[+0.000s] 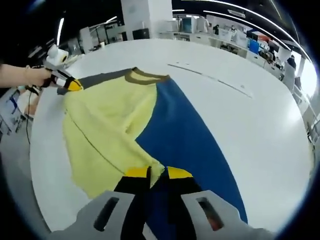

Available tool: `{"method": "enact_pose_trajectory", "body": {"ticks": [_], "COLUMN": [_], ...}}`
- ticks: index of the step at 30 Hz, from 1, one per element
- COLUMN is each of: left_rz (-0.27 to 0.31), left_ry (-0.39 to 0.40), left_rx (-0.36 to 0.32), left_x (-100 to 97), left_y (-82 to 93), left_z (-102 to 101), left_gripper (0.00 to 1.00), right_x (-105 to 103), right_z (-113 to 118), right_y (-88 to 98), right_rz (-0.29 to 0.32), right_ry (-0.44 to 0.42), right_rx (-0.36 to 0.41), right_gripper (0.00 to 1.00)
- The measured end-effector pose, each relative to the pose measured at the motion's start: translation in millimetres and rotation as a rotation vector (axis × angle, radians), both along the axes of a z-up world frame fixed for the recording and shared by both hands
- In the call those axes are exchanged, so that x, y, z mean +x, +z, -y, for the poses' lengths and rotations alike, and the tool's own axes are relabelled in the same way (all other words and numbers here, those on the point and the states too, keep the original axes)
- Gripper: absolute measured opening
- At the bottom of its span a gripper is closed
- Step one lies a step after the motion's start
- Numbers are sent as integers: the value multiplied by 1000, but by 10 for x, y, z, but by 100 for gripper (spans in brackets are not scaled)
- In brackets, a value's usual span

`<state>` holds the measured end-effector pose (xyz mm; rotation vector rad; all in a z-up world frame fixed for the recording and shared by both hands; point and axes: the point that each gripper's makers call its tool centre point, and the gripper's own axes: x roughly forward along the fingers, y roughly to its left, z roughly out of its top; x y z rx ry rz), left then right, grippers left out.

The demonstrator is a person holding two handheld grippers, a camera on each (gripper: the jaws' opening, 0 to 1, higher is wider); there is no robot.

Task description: Fold the garment on the visible template until the final outline fits inside the template.

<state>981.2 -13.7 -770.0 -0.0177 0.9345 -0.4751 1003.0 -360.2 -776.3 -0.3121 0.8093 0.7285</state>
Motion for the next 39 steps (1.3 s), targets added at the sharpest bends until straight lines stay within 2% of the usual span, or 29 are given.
{"method": "enact_pose_trajectory", "body": {"ticks": [1, 3, 11, 19, 24, 26, 28, 31, 36, 39], "left_rz": [3, 20, 47, 64, 78, 86, 107, 125, 162, 171], "left_ry": [2, 1, 19, 43, 58, 62, 67, 75, 92, 89], "left_rx": [3, 4, -11, -39, -55, -60, -73, -96, -131, -135], "left_x": [0, 0, -3, -139, -305, -408, -474, -631, -825, -961], "left_y": [6, 50, 221, 396, 519, 583, 649, 765, 942, 1029], "left_z": [-7, -20, -25, -43, -64, -75, -77, -91, -128, -136], "left_gripper": [6, 13, 24, 40, 48, 54, 60, 63, 74, 80], "right_x": [-12, -35, -45, -177, -292, -365, -451, -556, -819, -935], "right_z": [-6, 3, 69, 114, 144, 143, 129, 111, 54, 65], "right_y": [1, 30, 233, 446, 593, 650, 709, 770, 999, 1076], "right_rz": [-3, -21, 23, 59, 71, 70, 64, 48, 63, 66], "right_ry": [3, -8, -30, -47, -73, -78, -82, -93, -81, -75], "right_rx": [4, 25, 39, 92, 118, 129, 142, 166, 207, 210], "right_gripper": [29, 25, 30, 46, 57, 61, 67, 77, 89, 93]}}
